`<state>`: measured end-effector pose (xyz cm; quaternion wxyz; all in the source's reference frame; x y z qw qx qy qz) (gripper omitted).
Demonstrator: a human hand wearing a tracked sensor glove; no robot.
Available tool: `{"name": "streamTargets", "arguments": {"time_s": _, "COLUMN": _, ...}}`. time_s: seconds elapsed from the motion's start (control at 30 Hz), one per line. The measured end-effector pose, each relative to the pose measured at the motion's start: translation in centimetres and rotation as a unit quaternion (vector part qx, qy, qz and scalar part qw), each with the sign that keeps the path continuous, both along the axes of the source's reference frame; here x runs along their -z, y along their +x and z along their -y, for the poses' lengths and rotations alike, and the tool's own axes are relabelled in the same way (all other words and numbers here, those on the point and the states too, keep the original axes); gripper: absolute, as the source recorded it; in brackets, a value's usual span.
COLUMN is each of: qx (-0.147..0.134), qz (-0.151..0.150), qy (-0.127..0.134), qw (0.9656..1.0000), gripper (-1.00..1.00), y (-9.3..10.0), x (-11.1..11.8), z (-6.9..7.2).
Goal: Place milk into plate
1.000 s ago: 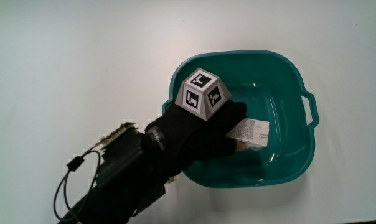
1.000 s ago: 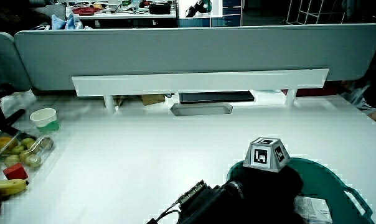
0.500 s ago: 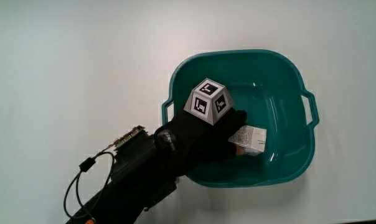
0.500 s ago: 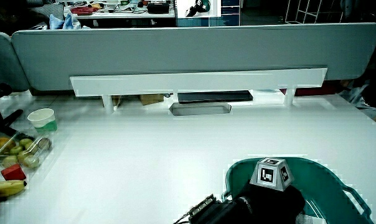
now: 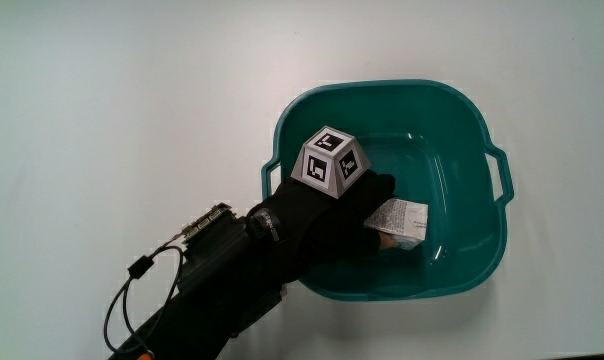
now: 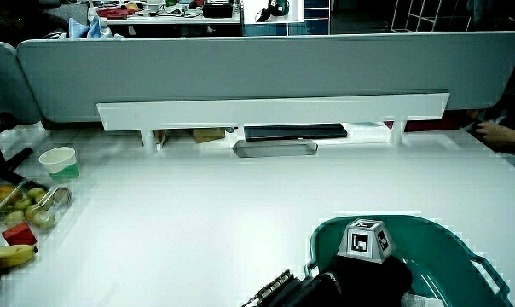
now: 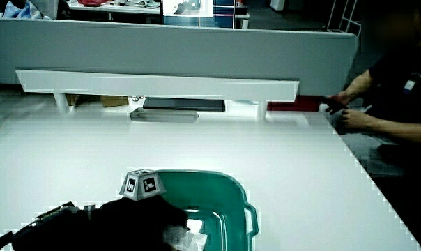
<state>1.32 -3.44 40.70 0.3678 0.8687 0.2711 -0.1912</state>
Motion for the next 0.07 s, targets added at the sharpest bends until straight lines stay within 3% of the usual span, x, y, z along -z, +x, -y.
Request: {"name": "streamTargets", "arguments": {"time_s": 0.07, "qx": -0.001, "qz": -0.019, "qy": 0.0, "qw": 0.9998, "gripper": -0.47, "y": -0.23, "x": -0.38, "z": -0.03}}
